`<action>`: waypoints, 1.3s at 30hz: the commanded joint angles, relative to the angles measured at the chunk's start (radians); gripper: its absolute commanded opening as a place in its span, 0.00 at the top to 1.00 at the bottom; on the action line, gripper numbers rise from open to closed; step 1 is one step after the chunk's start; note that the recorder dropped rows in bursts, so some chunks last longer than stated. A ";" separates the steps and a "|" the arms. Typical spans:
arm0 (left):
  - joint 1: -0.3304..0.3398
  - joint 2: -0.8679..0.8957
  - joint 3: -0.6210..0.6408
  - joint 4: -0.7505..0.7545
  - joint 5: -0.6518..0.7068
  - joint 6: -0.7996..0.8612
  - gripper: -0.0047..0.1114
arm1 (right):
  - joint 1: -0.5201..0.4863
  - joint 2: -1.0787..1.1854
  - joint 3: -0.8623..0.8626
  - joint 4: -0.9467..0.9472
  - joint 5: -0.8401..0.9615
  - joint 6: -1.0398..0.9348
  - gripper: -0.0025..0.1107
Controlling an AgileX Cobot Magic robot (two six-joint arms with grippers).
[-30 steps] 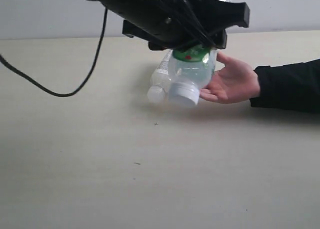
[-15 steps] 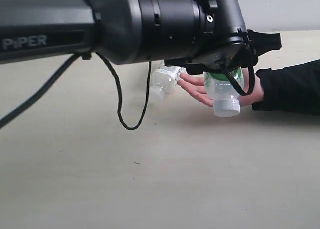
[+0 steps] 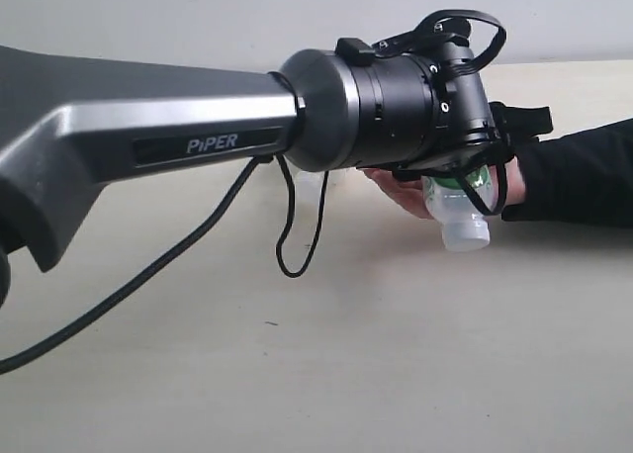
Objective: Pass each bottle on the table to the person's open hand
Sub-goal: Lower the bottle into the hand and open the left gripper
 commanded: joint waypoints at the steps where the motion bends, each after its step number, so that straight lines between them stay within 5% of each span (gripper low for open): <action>1: 0.011 0.020 -0.010 -0.047 -0.007 0.072 0.96 | 0.004 -0.004 0.004 0.001 -0.014 0.007 0.98; 9: 0.011 0.036 -0.010 -0.090 -0.058 0.077 0.94 | 0.004 -0.004 0.004 0.001 -0.014 0.007 0.98; 11: 0.011 0.036 -0.010 -0.095 -0.054 0.102 0.81 | 0.004 -0.004 0.004 0.001 -0.014 0.007 0.98; 14: 0.011 0.036 -0.010 -0.097 -0.047 0.102 0.39 | 0.004 -0.004 0.004 0.001 -0.014 0.007 0.98; 16: 0.011 0.036 -0.010 -0.089 -0.045 0.111 0.25 | 0.004 -0.004 0.004 0.001 -0.014 0.007 0.98; 39: 0.011 -0.030 -0.010 -0.089 -0.020 0.185 0.27 | 0.004 -0.004 0.004 0.001 -0.028 0.000 0.98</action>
